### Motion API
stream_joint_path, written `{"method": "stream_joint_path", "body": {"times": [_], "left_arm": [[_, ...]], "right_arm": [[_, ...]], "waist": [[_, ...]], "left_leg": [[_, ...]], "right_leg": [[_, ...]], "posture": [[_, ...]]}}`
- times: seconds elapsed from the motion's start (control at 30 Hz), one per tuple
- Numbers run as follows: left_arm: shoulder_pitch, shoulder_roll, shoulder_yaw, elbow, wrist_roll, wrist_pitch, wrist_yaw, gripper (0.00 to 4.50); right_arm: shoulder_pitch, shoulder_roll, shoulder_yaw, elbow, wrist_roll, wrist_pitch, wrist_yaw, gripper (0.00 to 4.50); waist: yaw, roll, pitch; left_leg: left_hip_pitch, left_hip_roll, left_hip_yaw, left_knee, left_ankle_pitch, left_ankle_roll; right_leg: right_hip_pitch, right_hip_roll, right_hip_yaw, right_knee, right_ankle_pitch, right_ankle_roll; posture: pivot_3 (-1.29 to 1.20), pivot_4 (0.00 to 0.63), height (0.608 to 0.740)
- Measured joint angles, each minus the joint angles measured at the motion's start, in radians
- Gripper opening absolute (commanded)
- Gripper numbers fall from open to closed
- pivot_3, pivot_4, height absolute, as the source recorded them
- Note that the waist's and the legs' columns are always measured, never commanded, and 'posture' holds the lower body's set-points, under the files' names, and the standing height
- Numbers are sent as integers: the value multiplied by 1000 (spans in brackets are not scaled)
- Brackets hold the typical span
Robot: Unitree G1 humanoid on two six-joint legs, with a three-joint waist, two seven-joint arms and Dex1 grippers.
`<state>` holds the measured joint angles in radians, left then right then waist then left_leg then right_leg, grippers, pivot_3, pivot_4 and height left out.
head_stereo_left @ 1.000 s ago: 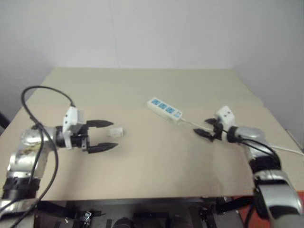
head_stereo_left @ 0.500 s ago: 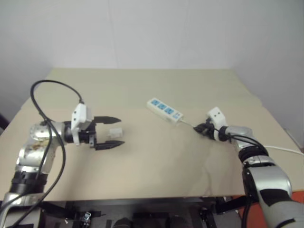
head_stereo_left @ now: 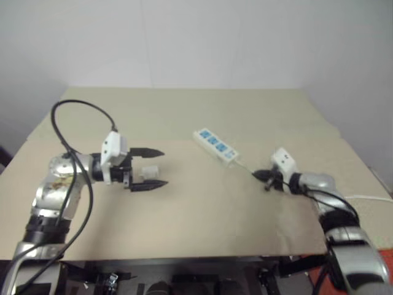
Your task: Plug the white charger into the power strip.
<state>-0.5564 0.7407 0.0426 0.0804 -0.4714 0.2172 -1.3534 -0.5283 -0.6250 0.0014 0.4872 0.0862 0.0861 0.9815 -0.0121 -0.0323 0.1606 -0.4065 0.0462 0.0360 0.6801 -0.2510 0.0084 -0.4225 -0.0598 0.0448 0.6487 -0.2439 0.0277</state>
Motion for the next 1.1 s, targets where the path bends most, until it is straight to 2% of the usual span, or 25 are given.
{"method": "stream_joint_path", "body": {"times": [0.1,0.27,0.47,0.7,0.8,0.93,1.1], "left_arm": [[-1,0,-1,1,0,0,-4,4500],[-2,-7,-11,4,1,0,-12,4500],[-24,-29,-34,25,8,0,-15,4500],[-38,-34,-34,33,0,2,-14,4500],[-38,-33,-33,33,0,2,-14,4500],[-39,-36,-33,33,0,2,-13,4500],[-48,-45,-39,33,2,2,-12,4500]], "right_arm": [[205,-51,-27,-279,56,90,15,9],[346,-72,-56,-461,79,156,-32,9],[358,-39,-108,-535,137,190,-108,2020],[380,72,-249,-725,269,232,-265,4465],[436,126,-263,-784,313,244,-305,4465],[480,180,-210,-803,322,250,-338,4465],[485,238,-104,-777,205,195,-414,4465]], "waist": [[5,0,0],[-6,0,0],[-5,0,0],[2,0,0],[3,0,0],[-2,0,0],[-4,0,0]], "left_leg": [[1,-1,0,1,0,0],[5,-1,1,1,0,0],[2,-1,1,1,0,0],[2,-1,0,1,0,0],[2,-1,0,1,0,0],[2,-1,0,1,0,0],[2,-1,0,0,0,0]], "right_leg": [[1,0,0,-1,0,0],[2,1,2,-1,0,0],[0,1,2,-2,0,0],[0,1,1,-3,0,0],[1,1,1,-3,0,0],[1,1,2,-2,0,0],[0,1,2,-2,0,0]], "posture": [[0,150,740],[0,150,740],[0,150,740],[0,150,740],[0,150,740],[0,150,740],[0,150,740]]}}
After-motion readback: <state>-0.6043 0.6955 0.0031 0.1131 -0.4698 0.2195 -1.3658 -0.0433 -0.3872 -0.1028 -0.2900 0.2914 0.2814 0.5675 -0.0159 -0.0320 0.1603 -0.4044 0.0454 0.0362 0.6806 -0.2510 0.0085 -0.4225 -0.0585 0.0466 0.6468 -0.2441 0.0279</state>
